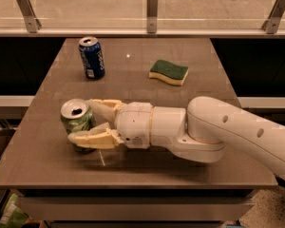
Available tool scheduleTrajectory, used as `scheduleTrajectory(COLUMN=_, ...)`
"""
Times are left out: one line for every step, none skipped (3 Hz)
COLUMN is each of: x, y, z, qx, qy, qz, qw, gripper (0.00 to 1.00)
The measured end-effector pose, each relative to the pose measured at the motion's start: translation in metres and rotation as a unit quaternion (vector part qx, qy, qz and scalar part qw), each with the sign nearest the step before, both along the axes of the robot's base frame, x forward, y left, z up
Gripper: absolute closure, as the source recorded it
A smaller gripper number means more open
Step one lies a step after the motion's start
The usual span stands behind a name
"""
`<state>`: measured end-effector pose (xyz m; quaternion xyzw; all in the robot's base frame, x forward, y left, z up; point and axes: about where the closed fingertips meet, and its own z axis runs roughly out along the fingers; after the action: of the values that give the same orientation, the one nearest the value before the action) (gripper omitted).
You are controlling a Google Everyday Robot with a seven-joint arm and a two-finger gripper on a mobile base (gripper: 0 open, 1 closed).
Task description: Pick green can
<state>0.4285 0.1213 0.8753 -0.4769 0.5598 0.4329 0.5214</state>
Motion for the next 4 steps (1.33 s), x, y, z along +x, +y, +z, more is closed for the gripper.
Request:
scheduleTrajectory(x=-0.0012, y=0.0019, z=0.0010, qx=-0.001, qy=-0.001, qz=0.002, qw=1.0000, gripper=0.64)
scheduleTrajectory(x=-0.0024, y=0.0037, z=0.0020, qx=-0.001, qy=-0.002, qz=0.004, qw=1.0000, gripper=0.87)
scheduleTrajectory(x=-0.0036, y=0.0055, z=0.0030, qx=-0.002, qy=-0.004, qz=0.005, qw=1.0000, gripper=1.00)
scheduleTrajectory(x=-0.0041, y=0.0055, z=0.0041, qx=-0.001, qy=-0.005, qz=0.005, qw=1.0000, gripper=1.00)
